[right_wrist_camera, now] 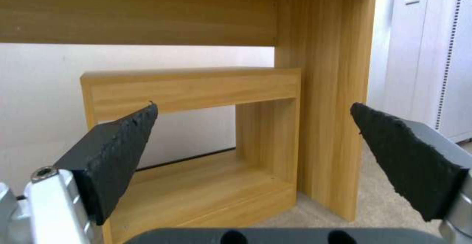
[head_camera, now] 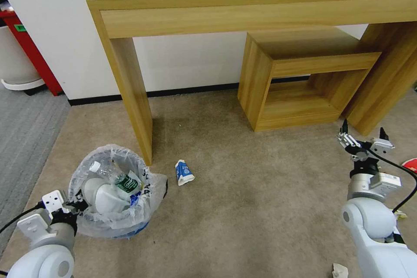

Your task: Pick up the trash bin and place the garbage on the floor into it.

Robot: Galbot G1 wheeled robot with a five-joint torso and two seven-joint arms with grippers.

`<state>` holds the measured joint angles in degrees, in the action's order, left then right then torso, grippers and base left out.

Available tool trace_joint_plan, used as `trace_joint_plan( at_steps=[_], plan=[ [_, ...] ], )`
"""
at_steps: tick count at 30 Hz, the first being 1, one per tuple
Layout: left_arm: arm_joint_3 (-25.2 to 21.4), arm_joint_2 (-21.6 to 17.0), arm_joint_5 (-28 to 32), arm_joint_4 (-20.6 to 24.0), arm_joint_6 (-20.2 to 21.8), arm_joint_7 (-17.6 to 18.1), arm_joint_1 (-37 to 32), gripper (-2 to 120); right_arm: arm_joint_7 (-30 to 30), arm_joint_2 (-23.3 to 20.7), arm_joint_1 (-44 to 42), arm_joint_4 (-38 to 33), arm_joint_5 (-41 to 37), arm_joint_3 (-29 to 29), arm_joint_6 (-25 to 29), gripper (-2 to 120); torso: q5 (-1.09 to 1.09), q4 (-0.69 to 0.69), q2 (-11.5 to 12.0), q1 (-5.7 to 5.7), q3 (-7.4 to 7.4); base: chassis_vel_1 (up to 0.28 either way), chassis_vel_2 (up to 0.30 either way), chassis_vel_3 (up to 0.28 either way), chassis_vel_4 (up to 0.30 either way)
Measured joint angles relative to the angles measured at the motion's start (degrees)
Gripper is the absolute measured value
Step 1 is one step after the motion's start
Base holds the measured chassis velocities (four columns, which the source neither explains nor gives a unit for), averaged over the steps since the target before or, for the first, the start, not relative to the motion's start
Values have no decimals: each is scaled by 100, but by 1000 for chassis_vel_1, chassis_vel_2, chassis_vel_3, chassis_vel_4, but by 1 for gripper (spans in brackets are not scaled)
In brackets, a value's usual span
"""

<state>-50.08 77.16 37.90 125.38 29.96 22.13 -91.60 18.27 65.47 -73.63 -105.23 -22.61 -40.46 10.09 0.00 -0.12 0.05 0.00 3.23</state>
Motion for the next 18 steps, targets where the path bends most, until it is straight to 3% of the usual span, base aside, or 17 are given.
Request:
trace_joint_plan(
  at_steps=[18],
  plan=[
    [-32,-51,70,-107,37,12,76,1,-65,54,-37,-2,82,157,170,100,0,0,0,0,0,0,0,0,0]
  ],
)
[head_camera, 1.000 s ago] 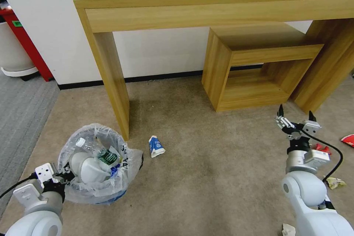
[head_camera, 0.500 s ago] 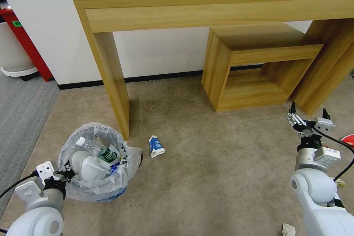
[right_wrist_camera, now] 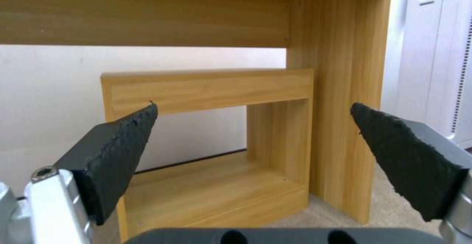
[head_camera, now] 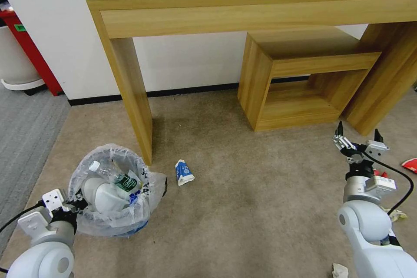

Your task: Pick up the trash bin and place the garbage on the floor into it.

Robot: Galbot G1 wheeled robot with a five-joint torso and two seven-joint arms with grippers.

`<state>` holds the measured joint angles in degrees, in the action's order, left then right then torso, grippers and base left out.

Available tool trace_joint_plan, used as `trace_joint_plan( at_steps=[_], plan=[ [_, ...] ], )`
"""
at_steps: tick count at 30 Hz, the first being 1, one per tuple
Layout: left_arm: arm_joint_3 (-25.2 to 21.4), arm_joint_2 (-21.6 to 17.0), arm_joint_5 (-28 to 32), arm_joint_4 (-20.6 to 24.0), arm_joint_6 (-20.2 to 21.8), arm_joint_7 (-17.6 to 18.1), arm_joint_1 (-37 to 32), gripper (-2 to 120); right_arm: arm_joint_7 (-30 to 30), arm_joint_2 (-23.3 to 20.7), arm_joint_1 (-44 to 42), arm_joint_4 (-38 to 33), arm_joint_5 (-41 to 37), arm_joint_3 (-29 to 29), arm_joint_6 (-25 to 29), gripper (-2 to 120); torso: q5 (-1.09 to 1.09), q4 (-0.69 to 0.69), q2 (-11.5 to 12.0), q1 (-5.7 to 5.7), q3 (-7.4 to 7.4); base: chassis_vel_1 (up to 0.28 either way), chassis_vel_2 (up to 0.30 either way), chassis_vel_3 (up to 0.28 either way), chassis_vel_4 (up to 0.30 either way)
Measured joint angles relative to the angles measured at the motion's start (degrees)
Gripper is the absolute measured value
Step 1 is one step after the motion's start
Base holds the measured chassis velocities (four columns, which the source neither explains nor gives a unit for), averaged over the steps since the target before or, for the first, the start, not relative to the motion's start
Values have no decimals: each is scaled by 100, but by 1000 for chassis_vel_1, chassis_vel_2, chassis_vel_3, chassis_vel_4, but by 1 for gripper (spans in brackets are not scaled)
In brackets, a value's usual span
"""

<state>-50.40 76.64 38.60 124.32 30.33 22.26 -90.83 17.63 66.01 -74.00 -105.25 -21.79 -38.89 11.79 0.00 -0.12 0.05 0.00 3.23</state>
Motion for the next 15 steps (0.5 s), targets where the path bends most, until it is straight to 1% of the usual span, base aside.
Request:
trace_joint_plan(
  at_steps=[10,15],
  plan=[
    [-13,-31,34,-93,4,7,61,1,-2,-19,-28,-23,-33,30,-7,100,0,0,0,0,0,0,0,0,0],
    [-19,-75,65,-121,9,11,75,1,-3,39,-57,-23,-15,55,-32,100,0,0,0,0,0,0,0,0,0]
  ],
)
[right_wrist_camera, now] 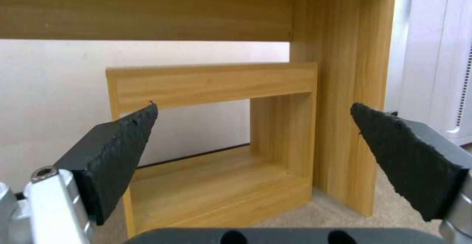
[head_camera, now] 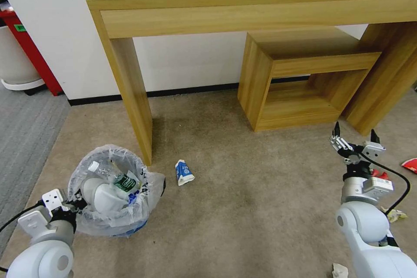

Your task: Pick up the trash bin and place the garbage on the floor into it.

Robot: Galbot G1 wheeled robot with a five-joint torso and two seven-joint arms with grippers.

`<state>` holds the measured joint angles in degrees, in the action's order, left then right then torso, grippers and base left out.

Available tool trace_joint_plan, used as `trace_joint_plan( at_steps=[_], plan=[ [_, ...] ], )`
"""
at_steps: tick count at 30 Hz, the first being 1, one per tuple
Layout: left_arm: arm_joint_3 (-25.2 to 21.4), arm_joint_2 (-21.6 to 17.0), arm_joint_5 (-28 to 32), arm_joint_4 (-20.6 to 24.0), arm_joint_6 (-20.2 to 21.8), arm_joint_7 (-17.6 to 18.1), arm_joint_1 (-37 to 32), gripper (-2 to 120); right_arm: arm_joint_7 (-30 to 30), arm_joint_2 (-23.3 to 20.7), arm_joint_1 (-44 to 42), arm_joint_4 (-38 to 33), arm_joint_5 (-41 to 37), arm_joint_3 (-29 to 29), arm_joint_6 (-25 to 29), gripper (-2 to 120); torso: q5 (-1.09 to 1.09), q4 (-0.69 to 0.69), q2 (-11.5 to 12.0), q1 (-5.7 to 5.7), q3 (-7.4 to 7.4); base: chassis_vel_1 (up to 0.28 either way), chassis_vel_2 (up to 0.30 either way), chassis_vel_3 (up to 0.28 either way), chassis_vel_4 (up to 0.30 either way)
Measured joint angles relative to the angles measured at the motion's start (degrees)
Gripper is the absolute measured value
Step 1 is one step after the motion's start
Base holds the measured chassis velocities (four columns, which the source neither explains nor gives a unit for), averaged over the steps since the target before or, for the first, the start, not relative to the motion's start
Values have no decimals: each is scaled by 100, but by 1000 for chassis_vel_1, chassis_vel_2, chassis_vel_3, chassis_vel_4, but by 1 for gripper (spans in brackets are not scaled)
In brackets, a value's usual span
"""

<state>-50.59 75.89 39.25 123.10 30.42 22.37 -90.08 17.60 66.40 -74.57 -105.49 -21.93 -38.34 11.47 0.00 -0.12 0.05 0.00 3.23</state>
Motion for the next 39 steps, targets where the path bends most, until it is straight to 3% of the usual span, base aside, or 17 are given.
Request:
trace_joint_plan(
  at_steps=[39],
  plan=[
    [26,81,-73,-28,-53,-7,-17,1,3,33,9,2,66,112,-23,100,0,0,0,-1,0,-3,3,3,-4]
  ],
)
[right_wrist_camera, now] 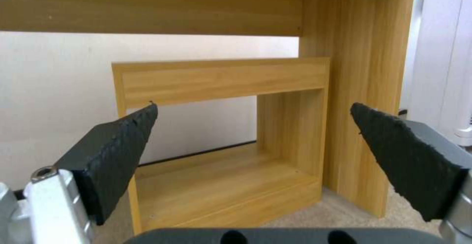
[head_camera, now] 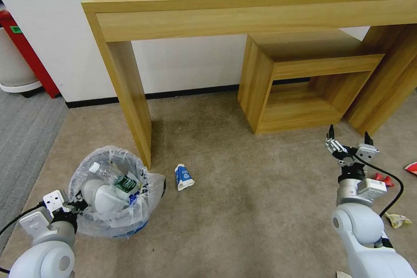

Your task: Pick up the trash bin and place the garbage on the floor into it.

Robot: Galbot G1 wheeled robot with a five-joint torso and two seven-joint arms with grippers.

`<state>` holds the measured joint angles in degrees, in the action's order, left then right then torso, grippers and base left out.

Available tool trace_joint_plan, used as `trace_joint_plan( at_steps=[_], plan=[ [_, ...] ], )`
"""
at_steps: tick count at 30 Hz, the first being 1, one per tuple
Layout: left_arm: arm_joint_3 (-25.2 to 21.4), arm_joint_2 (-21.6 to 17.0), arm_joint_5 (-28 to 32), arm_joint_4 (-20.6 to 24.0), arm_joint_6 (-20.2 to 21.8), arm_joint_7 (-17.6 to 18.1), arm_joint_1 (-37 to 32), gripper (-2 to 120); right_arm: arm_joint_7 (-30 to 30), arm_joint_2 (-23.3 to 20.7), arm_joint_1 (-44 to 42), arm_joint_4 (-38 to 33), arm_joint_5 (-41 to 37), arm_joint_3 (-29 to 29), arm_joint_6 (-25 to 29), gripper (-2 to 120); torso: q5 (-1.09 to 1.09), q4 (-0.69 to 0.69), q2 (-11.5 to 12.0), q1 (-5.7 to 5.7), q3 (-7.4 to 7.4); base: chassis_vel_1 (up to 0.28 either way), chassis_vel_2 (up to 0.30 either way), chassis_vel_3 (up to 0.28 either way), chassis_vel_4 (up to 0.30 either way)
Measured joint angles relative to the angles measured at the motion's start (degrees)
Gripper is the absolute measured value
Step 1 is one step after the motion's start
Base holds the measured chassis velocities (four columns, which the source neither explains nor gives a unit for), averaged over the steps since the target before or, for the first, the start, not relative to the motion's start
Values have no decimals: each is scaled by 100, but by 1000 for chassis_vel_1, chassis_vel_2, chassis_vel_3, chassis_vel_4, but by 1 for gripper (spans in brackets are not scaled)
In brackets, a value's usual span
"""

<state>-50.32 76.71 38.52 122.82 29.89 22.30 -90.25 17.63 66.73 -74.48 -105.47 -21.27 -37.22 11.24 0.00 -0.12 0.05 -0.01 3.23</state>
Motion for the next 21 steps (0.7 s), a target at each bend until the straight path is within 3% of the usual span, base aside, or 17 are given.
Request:
trace_joint_plan(
  at_steps=[21],
  plan=[
    [-33,-61,47,-41,-11,4,28,1,-39,150,73,30,155,183,-91,100,0,0,0,0,0,0,0,0,0]
  ],
)
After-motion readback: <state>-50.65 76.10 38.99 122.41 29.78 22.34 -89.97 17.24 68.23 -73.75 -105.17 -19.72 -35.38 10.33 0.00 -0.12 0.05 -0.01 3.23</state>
